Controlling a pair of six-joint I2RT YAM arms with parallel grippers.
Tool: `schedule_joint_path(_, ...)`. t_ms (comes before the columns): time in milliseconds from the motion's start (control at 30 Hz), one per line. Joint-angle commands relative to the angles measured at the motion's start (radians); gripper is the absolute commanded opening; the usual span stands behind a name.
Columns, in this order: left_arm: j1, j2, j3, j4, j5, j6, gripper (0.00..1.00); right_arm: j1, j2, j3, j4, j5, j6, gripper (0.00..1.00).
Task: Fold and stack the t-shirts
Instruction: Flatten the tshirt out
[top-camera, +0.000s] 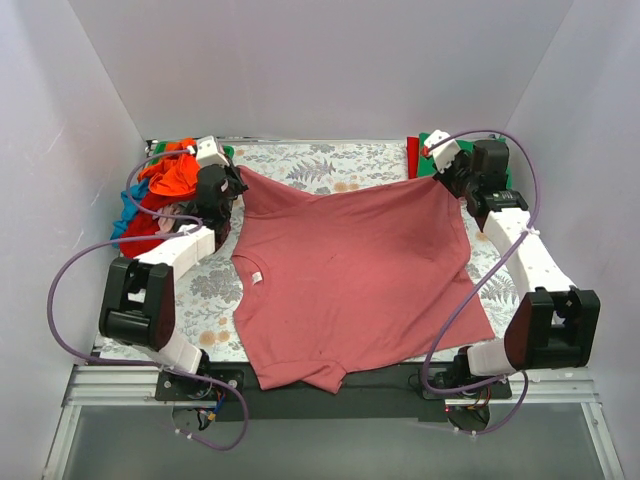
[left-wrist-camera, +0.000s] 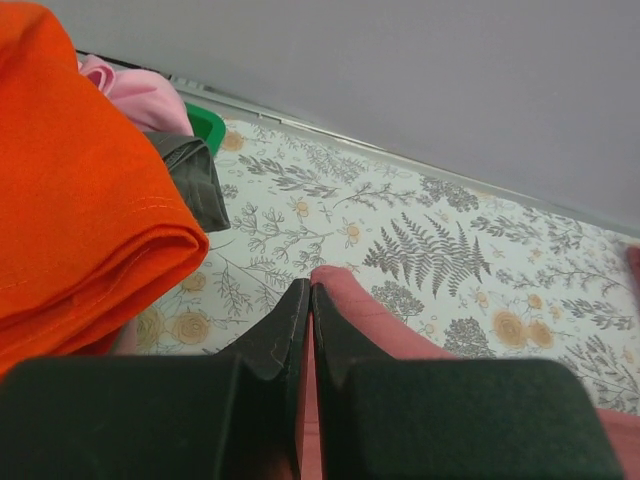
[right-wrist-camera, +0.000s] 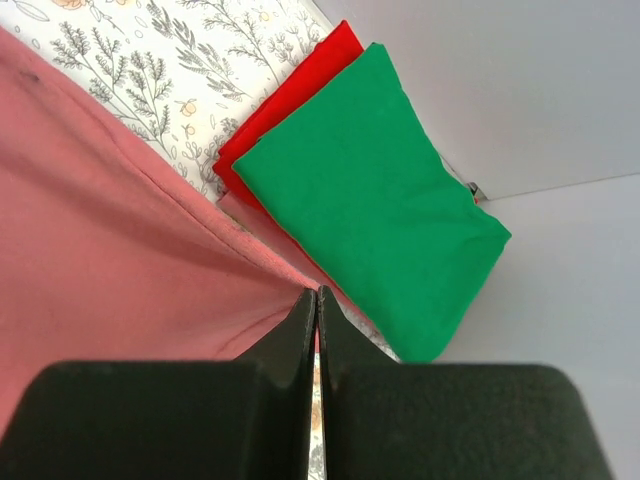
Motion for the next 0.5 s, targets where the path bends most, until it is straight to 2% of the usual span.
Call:
schedule_joint_path(0,0.012,0.021,0.062,0.057,0.01,-0.005,0.0,-0.006,0.016,0.015,0.115,0.008,0.022,0.01)
schedule_joint_path(467,0.03,0.134,0.176,0.024,0.048,0.003,0.0,-0.009,0.138,0.062,0.159,0.052,0.023,0.01)
